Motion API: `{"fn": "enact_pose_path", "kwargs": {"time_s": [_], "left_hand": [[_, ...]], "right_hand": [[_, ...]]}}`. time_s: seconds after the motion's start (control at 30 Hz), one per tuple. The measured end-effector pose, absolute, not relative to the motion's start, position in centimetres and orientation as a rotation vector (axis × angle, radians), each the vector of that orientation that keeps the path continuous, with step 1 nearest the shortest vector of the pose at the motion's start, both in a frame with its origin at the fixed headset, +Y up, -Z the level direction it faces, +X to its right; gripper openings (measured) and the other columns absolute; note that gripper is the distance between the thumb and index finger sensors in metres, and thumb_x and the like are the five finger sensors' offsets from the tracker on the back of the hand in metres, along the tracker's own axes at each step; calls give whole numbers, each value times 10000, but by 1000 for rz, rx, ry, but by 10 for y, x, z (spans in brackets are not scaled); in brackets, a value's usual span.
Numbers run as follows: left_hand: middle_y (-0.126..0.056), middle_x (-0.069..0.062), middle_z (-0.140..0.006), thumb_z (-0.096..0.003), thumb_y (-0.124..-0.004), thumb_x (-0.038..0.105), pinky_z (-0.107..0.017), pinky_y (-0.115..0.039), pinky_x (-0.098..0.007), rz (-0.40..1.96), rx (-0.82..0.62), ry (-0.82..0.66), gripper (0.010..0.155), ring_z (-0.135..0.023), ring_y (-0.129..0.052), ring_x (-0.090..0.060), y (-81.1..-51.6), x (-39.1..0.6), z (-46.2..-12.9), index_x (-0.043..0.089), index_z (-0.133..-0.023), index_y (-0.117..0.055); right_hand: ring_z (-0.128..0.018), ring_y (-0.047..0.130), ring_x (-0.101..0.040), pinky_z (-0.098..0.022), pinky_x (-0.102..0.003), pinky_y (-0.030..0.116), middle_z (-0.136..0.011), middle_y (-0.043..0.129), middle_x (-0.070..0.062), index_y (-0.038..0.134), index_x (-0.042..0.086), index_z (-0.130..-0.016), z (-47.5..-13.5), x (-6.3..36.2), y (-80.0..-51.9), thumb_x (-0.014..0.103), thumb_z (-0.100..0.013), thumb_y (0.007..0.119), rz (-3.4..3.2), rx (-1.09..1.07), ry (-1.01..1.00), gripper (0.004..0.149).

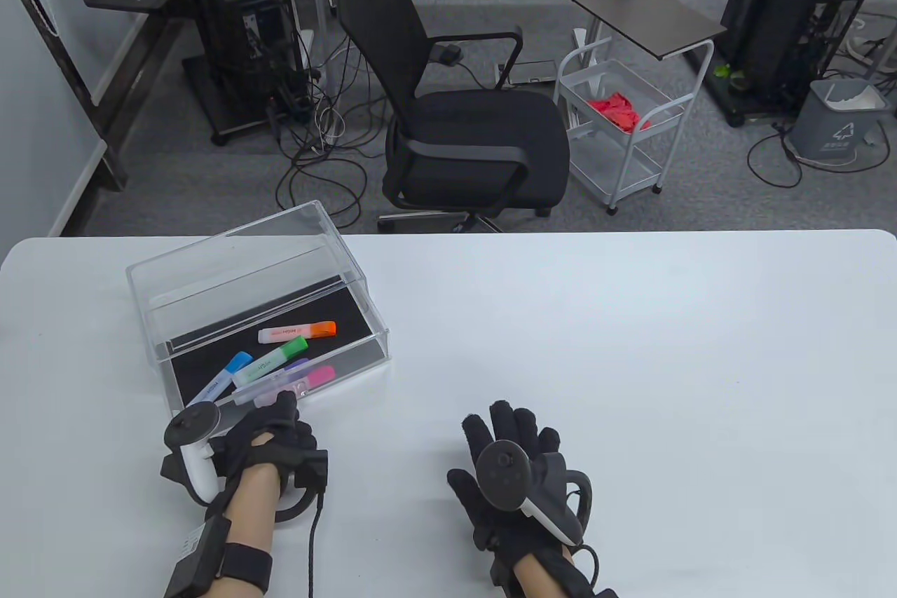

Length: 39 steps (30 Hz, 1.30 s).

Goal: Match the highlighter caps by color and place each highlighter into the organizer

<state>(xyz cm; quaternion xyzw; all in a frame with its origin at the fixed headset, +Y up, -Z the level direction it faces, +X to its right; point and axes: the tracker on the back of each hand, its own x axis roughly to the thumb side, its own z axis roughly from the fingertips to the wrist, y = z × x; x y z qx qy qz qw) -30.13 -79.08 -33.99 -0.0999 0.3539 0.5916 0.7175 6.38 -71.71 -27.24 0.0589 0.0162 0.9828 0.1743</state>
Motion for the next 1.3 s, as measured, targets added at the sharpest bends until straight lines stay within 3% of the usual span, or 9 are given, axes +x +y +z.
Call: {"fn": "enact_pose_path", "kwargs": {"time_s": [0.23, 0.67, 1.3], "left_hand": [[-1000, -20, -727, -512, -742, 552, -352, -1016, -296, 1377, -215, 776, 554, -451, -1170, -172, -797, -303, -350, 166, -897, -840], [-980, 41, -706, -528, -703, 558, -337, -1009, -282, 1387, -190, 761, 548, -438, -1156, -101, -801, -303, -372, 162, -888, -817], [-910, 135, -791, -605, -565, 630, -460, -983, -177, 1230, -329, 639, 544, -555, -1100, -7, -797, -343, -438, 254, -965, -725]], "right_hand": [[-1061, 223, -410, -701, -695, 187, -1147, 251, -112, 439, 275, -1046, -273, 64, -717, 504, -421, 732, 2793, 163, 49, 727], [-1059, 232, -412, -700, -696, 199, -1146, 258, -117, 448, 243, -1048, -273, 63, -716, 510, -422, 727, 2821, 155, 44, 736], [-1059, 211, -410, -700, -695, 191, -1148, 238, -114, 439, 256, -1050, -279, 72, -723, 529, -415, 726, 2830, 87, 94, 749]]}}
